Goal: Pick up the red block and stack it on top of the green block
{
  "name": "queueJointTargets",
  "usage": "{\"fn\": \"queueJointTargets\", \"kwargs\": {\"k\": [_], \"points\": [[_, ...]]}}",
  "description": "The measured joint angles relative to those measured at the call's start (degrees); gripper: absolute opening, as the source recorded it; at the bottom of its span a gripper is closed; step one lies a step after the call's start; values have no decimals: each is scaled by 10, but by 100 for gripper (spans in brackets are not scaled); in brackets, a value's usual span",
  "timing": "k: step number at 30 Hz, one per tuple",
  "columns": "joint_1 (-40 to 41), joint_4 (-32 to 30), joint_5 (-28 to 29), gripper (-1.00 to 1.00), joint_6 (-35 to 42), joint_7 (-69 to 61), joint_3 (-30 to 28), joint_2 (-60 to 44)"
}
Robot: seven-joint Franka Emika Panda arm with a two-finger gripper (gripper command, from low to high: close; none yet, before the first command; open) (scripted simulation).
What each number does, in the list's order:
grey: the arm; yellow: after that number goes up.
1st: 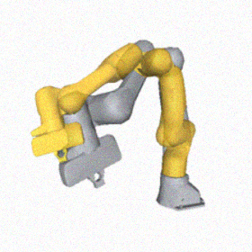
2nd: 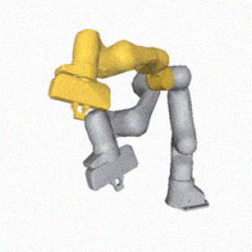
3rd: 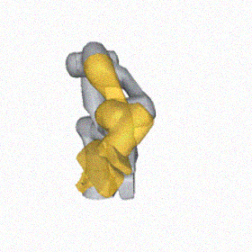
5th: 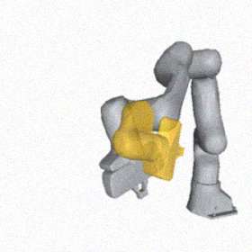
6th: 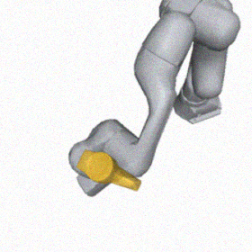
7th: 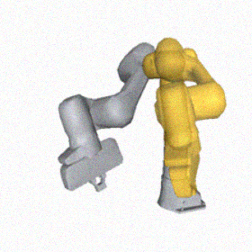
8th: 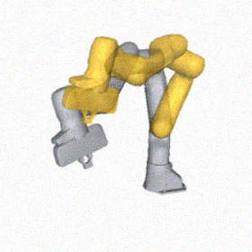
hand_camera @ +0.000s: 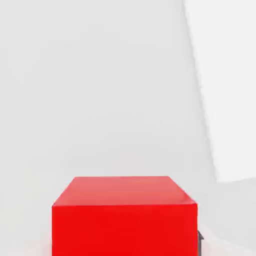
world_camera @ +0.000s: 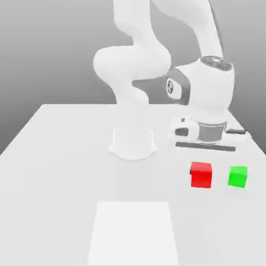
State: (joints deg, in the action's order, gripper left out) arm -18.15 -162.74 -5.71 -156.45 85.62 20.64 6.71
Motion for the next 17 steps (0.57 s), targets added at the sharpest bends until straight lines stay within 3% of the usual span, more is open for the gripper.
{"fn": "queueJointTargets", "kwargs": {"k": [8,11,14,15,17], "points": [[-98,35,-27,-100,36,101,108,6],[-94,39,31,-100,-6,155,119,-45],[-109,43,138,-100,-61,233,84,-115],[-119,45,169,100,-75,255,67,-133],[-119,45,169,100,-75,255,67,-133]]}}
